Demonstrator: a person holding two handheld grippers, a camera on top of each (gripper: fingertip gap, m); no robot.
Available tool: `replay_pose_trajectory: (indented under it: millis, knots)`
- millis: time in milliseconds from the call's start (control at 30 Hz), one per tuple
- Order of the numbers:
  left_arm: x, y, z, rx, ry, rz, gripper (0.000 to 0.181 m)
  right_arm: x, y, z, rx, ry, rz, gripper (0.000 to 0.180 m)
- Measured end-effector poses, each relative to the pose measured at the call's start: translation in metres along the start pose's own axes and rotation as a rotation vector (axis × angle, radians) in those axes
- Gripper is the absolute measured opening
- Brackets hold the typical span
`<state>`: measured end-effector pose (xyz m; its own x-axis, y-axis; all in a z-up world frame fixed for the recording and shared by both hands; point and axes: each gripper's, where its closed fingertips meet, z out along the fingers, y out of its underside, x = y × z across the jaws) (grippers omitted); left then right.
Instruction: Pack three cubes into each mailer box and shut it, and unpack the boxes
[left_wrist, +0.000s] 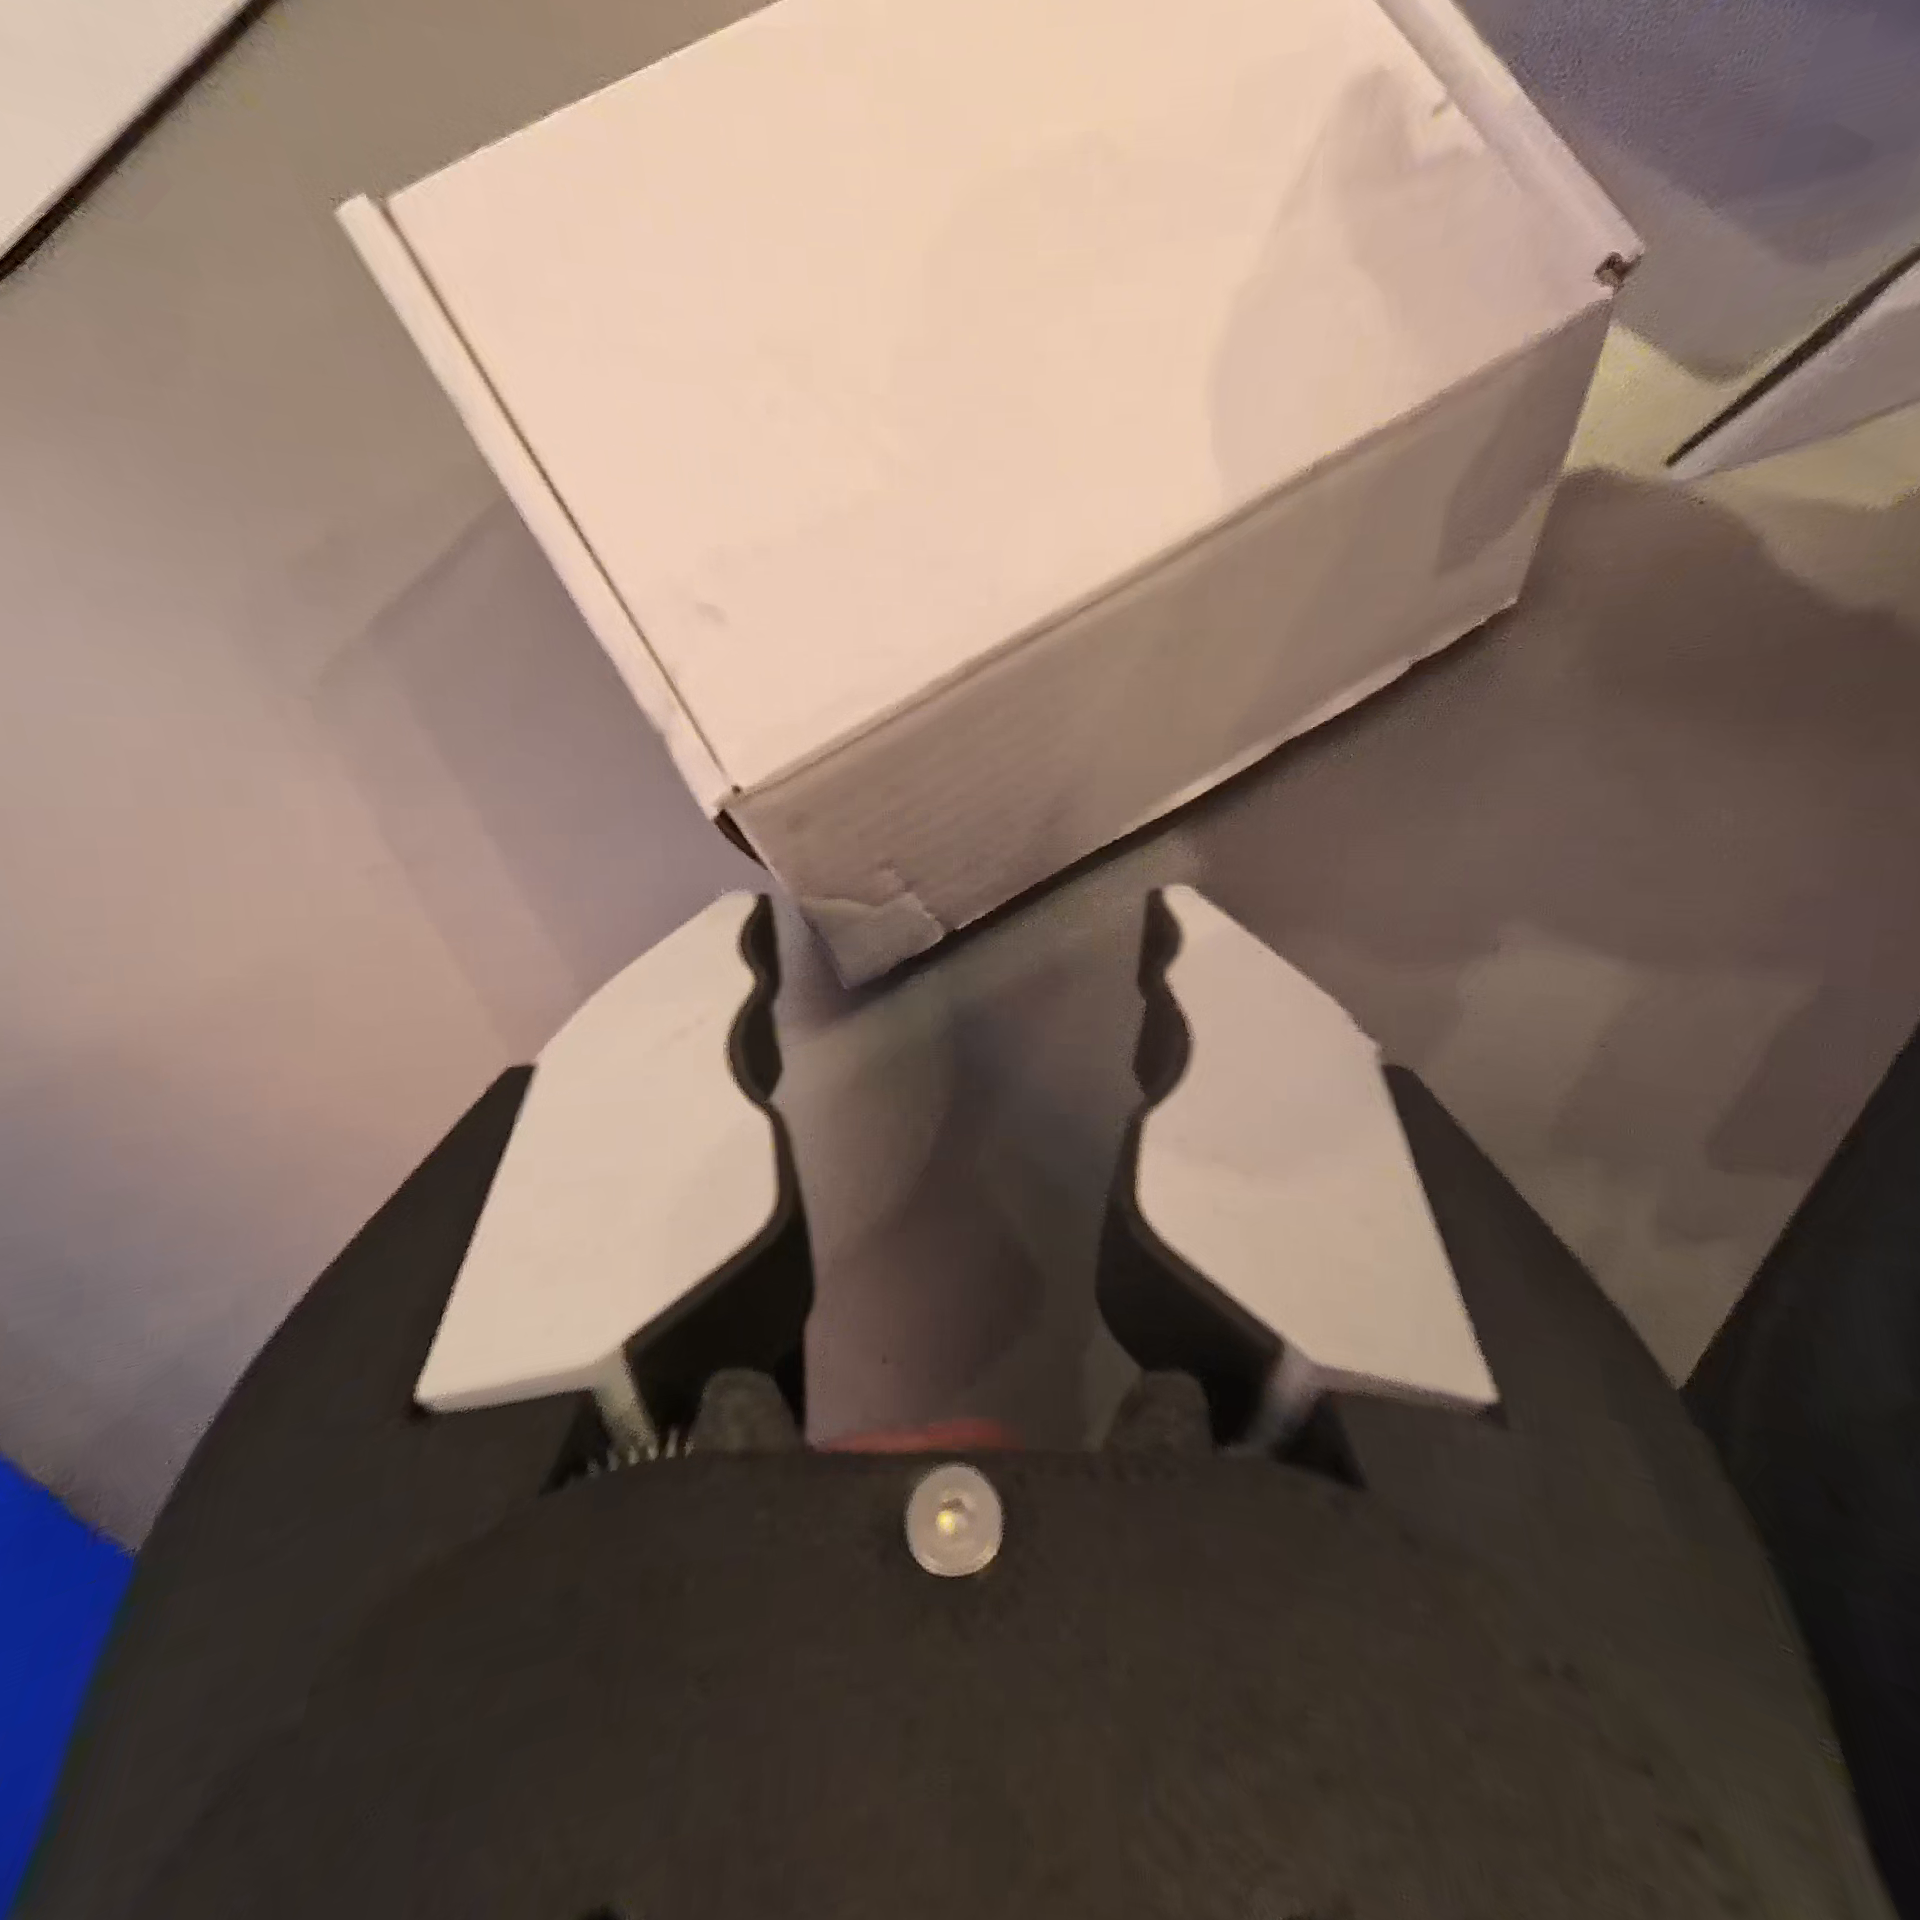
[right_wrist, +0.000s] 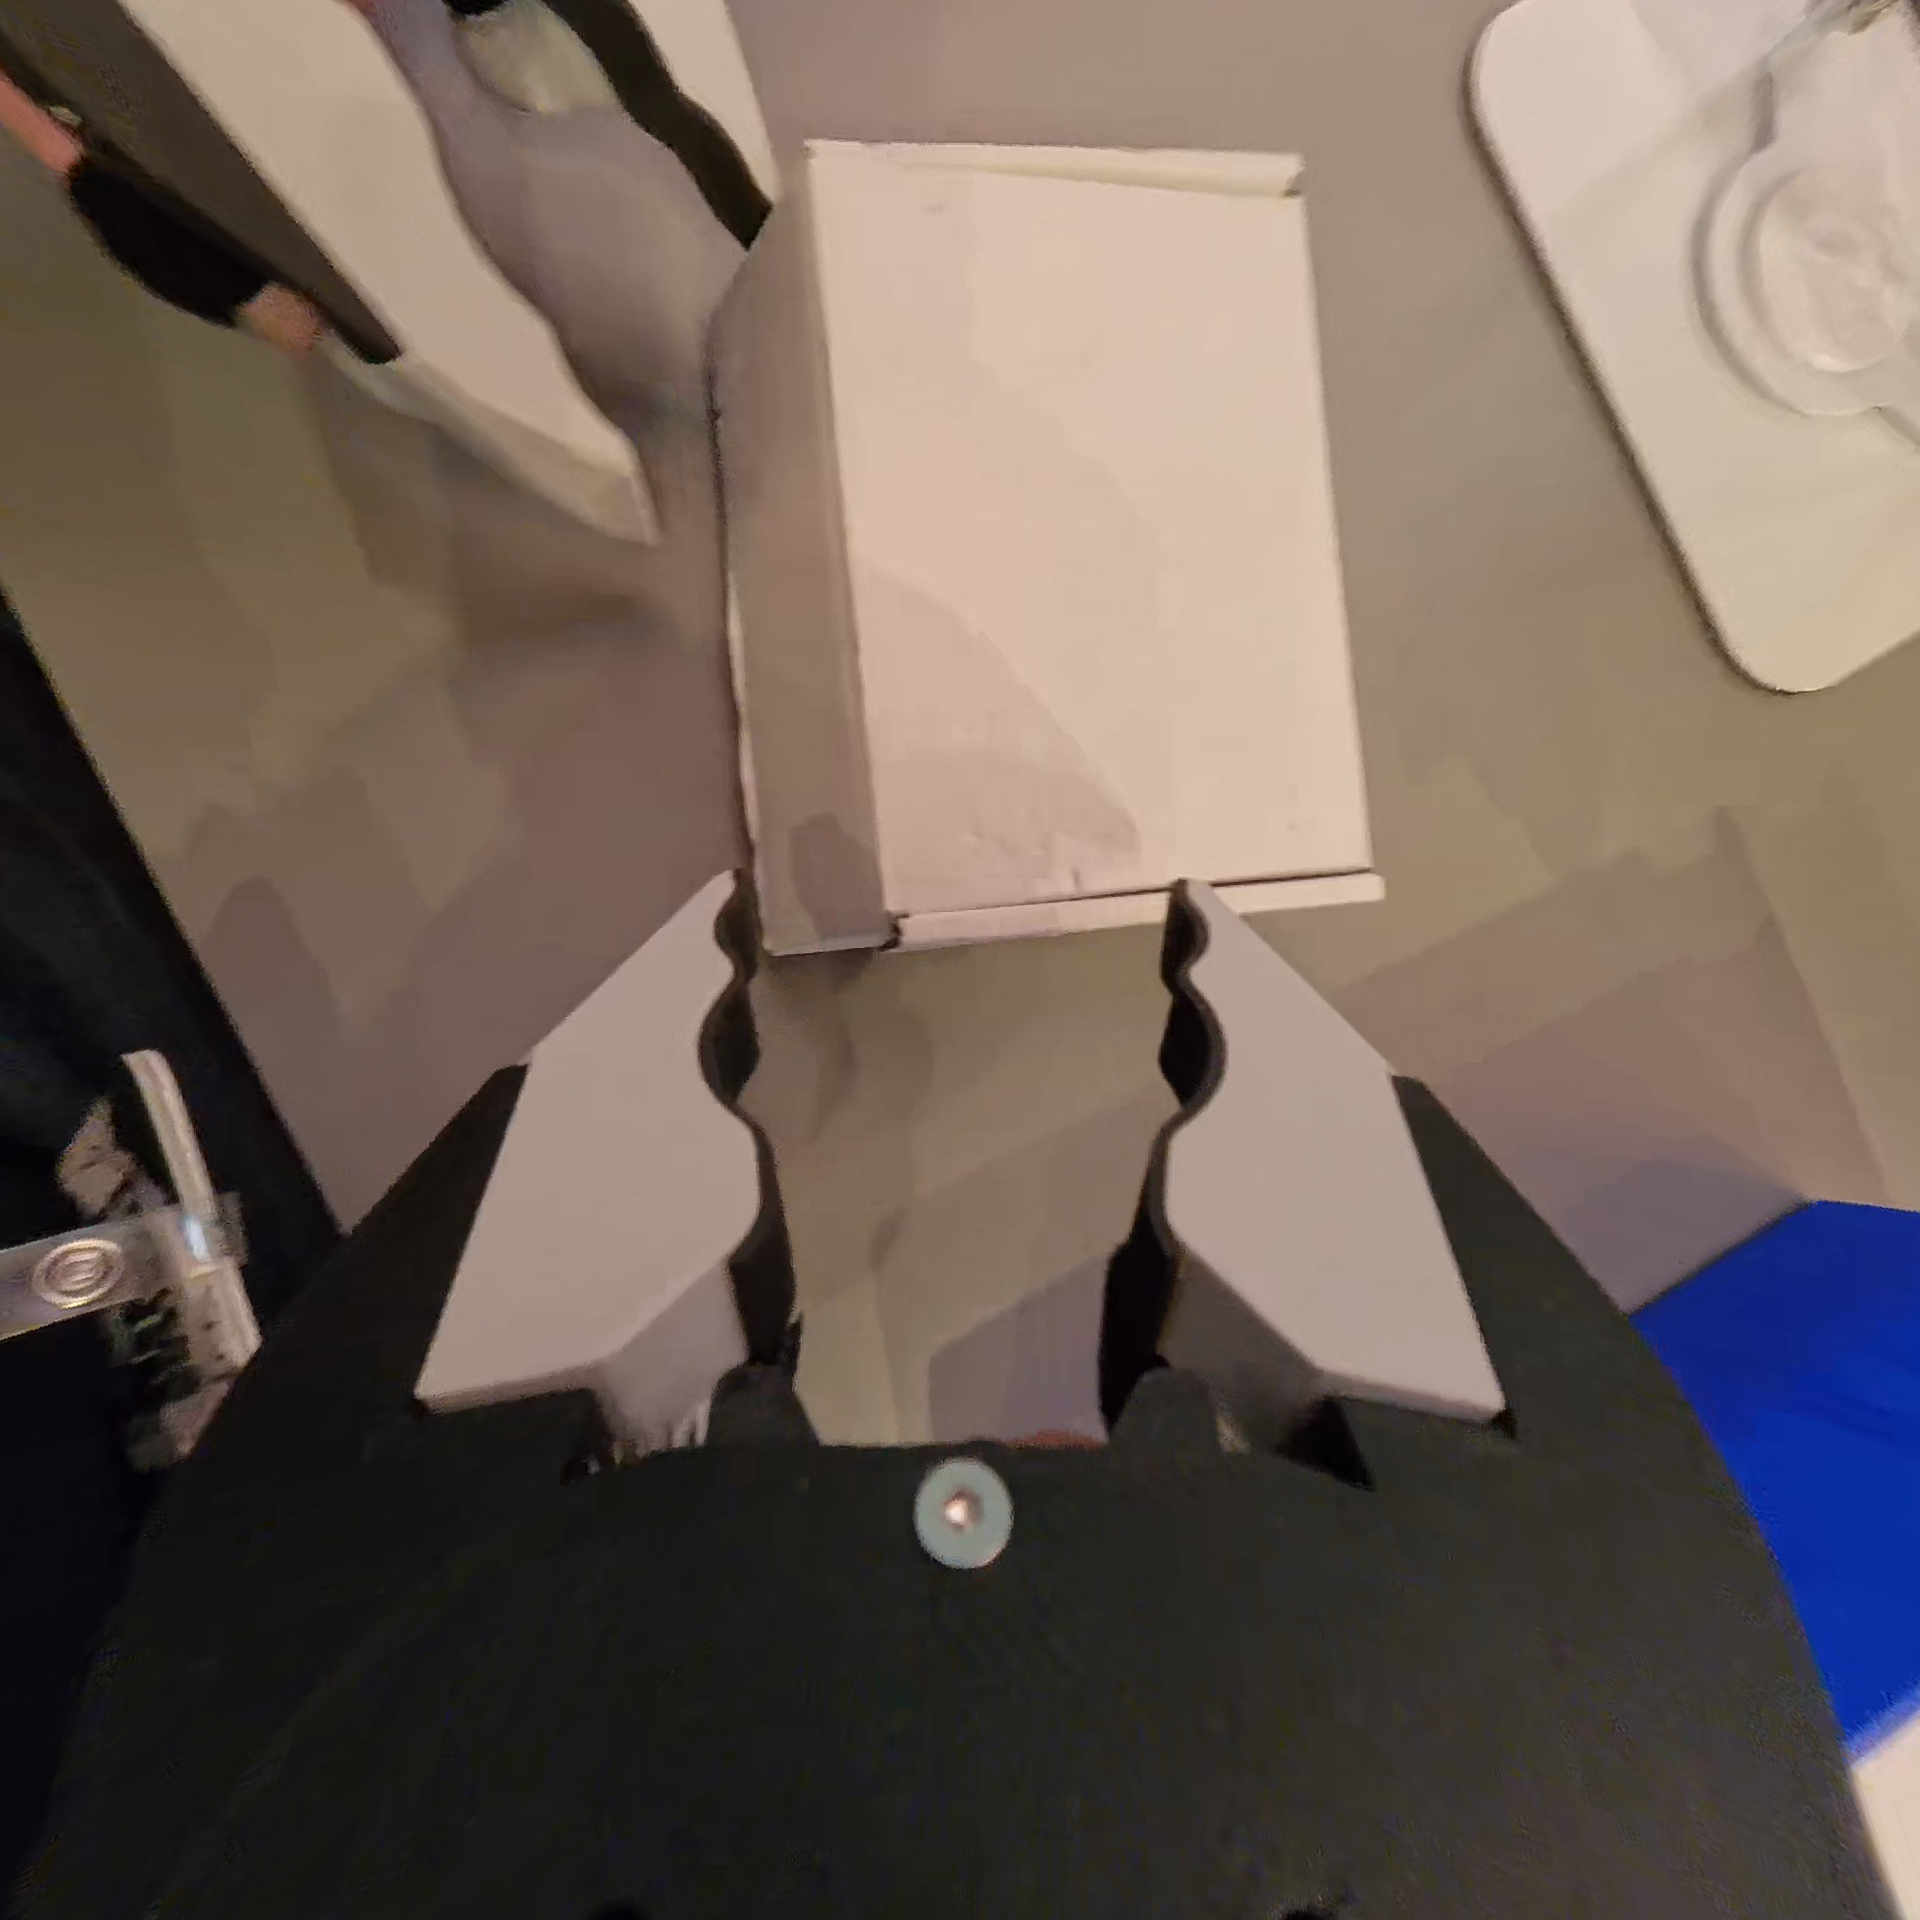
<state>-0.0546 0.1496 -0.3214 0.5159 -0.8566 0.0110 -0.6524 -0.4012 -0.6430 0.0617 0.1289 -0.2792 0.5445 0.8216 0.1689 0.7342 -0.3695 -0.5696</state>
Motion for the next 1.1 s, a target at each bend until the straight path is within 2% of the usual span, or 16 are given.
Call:
replay_pose_trajectory:
  millis: [67,133,267,367,500,533,567,633,767,800,833,933,1000,1033,1100]
  knots:
    - [-0.001,0.0,0.0,-0.014,-0.006,0.028,0.083,0.005,0.005,0.0,-0.01,0.028,-0.018,0.086]
    - [-0.006,-0.006,0.0,-0.013,-0.023,0.05,0.082,0.01,0.007,0.005,-0.021,0.035,-0.025,0.095]
    - [-0.011,-0.004,0.011,-0.076,-0.015,0.091,0.08,0.017,0.022,0.026,-0.127,0.042,-0.077,0.116]
    - [-0.011,-0.005,0.02,-0.073,-0.011,0.123,0.069,0.021,0.029,0.037,-0.173,0.068,-0.108,0.123]
    - [-0.013,-0.009,0.023,-0.05,-0.016,0.136,0.064,0.027,0.033,0.038,-0.223,0.065,-0.111,0.114]
    - [-0.014,-0.01,0.024,-0.045,-0.019,0.137,0.063,0.025,0.035,0.039,-0.237,0.039,-0.106,0.103]
    - [-0.015,-0.012,0.025,-0.038,-0.033,0.129,0.063,0.019,0.036,0.04,-0.242,-0.01,-0.077,0.08]
    - [-0.019,-0.014,0.027,-0.021,-0.056,0.11,0.061,0.021,0.035,0.04,-0.221,-0.001,-0.09,0.07]
    - [-0.018,-0.015,0.028,0.011,-0.042,0.113,0.059,0.026,0.038,0.039,-0.225,-0.002,-0.084,0.073]
    - [-0.017,-0.015,0.027,0.006,-0.037,0.114,0.06,0.028,0.037,0.037,-0.222,0.004,-0.082,0.08]
    - [-0.016,-0.015,0.027,0.005,-0.035,0.122,0.06,0.032,0.032,0.033,-0.201,0.028,-0.073,0.094]
    - [-0.011,-0.014,0.026,-0.008,-0.004,0.148,0.059,0.036,0.018,0.024,-0.137,0.054,-0.083,0.106]
    - [-0.012,-0.012,0.027,-0.029,0.01,0.14,0.08,0.038,0.026,0.029,-0.178,0.049,-0.106,0.104]
    - [-0.011,-0.012,0.028,-0.037,0.034,0.118,0.079,0.039,0.031,0.033,-0.2,0.049,-0.116,0.1]
    - [-0.007,-0.013,0.03,-0.021,0.07,0.105,0.067,0.037,0.036,0.037,-0.217,0.033,-0.13,0.09]
